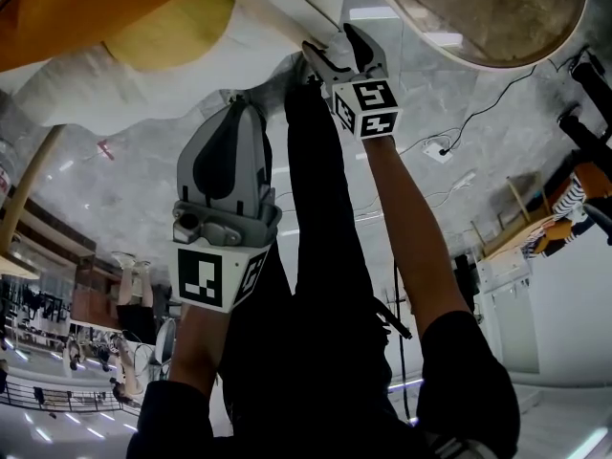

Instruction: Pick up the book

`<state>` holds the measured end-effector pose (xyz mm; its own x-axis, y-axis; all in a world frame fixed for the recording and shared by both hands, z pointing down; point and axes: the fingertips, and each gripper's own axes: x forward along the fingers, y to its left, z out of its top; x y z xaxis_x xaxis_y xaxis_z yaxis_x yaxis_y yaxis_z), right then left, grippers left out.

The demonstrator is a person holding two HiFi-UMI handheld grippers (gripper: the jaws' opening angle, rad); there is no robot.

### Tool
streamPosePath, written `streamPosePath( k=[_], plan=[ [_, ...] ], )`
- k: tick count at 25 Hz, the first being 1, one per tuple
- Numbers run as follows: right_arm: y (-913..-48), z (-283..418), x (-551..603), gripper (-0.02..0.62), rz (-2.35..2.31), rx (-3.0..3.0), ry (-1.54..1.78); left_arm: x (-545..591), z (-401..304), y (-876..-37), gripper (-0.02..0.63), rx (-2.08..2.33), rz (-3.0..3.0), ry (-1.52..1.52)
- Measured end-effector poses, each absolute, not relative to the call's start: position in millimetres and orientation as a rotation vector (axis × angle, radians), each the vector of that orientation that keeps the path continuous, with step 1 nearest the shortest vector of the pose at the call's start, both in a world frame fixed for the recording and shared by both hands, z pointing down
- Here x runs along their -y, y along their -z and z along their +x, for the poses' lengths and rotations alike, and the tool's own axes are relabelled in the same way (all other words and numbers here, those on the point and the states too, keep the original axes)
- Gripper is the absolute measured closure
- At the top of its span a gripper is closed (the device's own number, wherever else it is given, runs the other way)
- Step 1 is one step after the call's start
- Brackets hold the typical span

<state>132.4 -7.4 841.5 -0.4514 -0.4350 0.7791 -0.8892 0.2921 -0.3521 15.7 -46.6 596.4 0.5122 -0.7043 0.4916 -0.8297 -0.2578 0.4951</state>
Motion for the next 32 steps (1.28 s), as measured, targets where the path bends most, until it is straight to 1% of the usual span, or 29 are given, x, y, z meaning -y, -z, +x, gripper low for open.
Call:
streamPosePath(
  k=[10,12,23,32],
  plan=[
    [-853.0,123.4,11.9,0.287,1.132,1.994,-1.057,42.4,14.4,-594.1,0.598,1.234,2.023,-0.218],
    [-853.4,122.3,14.7,0.322,1.141,1.985,-1.059,43.9,11.7,-592.3,0.598,1.235,2.024,-0.217],
    [-847.1,121.6,9.6,0.339,1.119,1.969,-1.019,33.3,2.9,-587.8,0.598,1.258,2.020,-0.211],
    [-833.6,125.1,2.2,0.350,1.154,1.929,-1.050,26.6,-11.8,-574.1,0.598,1.302,2.017,-0.187]
  ],
)
